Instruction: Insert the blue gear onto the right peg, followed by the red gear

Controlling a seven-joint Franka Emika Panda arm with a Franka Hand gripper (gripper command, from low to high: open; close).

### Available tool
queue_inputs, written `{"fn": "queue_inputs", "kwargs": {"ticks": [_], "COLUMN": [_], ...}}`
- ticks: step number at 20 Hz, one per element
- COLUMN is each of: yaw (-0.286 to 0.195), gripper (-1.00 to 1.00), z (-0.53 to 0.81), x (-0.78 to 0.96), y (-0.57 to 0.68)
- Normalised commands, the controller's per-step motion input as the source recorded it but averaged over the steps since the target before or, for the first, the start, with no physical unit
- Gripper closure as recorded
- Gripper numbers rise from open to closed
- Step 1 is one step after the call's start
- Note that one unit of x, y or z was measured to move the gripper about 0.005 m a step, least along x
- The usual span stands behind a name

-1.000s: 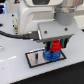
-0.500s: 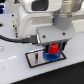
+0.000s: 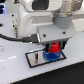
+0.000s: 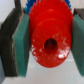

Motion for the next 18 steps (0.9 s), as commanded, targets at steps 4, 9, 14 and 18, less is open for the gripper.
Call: {"fn": "queue_inputs", "kwargs": {"ticks": [4,9,14,18], "yaw": [0.000,0.000,0.000,0.000], "gripper": [1.00,1.00,1.00,1.00], "z": [0.14,0.07,-0.10,-0.13], "x": [0.07,0.16,0.17,0.17], "y": [0.07,-0.02,-0.07,-0.11]}}
